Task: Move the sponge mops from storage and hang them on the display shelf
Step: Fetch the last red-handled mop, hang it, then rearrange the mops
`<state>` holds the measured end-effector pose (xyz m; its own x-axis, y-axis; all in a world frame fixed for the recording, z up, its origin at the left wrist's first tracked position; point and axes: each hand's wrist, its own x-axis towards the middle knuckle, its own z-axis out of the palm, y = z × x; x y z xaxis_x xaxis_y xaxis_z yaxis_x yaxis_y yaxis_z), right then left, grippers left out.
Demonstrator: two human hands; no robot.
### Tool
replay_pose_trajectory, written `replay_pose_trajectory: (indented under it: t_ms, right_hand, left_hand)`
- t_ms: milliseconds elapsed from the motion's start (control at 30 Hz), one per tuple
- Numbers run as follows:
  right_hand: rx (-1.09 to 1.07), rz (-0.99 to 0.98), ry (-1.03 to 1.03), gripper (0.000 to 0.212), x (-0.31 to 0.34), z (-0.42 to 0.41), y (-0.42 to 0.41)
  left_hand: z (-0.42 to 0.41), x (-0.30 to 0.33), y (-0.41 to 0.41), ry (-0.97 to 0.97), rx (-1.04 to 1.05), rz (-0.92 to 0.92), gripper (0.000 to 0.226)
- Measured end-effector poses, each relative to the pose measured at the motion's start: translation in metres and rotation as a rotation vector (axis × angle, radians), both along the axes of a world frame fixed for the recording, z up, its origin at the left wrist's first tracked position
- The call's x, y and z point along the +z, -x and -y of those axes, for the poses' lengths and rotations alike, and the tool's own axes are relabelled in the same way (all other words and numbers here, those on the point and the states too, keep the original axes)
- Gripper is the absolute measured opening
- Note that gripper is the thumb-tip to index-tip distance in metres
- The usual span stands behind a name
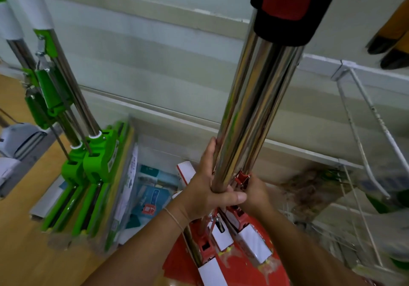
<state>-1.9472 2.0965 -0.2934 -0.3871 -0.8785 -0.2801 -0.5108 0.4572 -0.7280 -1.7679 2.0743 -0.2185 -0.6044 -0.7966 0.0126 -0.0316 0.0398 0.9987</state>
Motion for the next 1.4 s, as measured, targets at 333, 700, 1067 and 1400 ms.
replay_pose_trajectory:
  t_ms: [333,700,1067,1400]
  right_hand:
    - [0.112,-0.006,-0.005,0.032,0.0,0.013,-0.005]
    - [0.11,-0.015,-0.075,0.03,-0.001,0.06,0.002]
    - [0.136,-0.134,-0.074,0.017,-0.006,0.091,0.007]
    - [-0.046,-0.195,-0.087,0.033,-0.001,0.068,0.005]
  left_hand:
    - [0.01,0.004,-0.012,-0.049,0.057,-0.074,0.083]
    - [-0.002,0.009,-0.027,-0.039,0.056,-0.114,0.086]
    - [-0.021,0.006,-0.034,-0.055,0.105,-0.093,0.085]
    - [-0.02,0.013,-0.027,-0.039,0.103,-0.095,0.076]
